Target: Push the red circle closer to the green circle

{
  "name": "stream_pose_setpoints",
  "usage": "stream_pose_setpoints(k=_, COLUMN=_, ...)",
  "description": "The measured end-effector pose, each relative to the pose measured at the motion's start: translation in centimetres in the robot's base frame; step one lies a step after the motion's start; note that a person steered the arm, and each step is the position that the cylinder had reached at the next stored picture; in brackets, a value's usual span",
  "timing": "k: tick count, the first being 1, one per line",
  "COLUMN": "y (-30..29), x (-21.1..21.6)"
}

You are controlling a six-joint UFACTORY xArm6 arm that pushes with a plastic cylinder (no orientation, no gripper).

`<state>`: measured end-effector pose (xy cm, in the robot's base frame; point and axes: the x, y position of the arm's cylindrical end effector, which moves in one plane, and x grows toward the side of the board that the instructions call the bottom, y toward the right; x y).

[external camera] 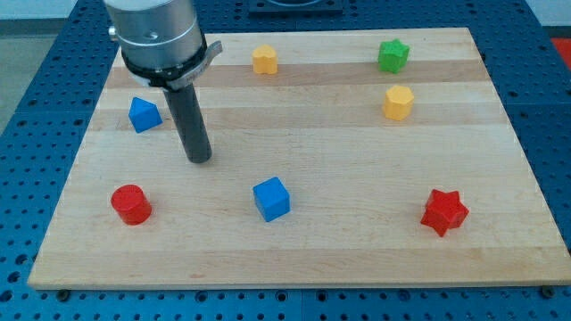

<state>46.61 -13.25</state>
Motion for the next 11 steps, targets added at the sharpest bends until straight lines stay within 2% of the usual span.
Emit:
stream_pose_setpoints(k=1, y=-0.2, x=5.7)
stream_pose_setpoints(k=2, y=-5.1, x=8.2)
stream_pose_setpoints(k=3, y=-7.1, x=10.4)
stream_pose_setpoints(k=4, y=-9.3, x=9.2)
stream_pose_setpoints(k=7, y=-9.9, x=7.3)
stream_pose_setpoints(k=8, y=-6.5, x=4.0)
stream_pose_setpoints(k=9, y=-5.8, x=0.3)
stream_pose_setpoints(k=10, y=-8.2, x=4.0)
stream_pose_setpoints(k=11, y=-12.2, x=1.1)
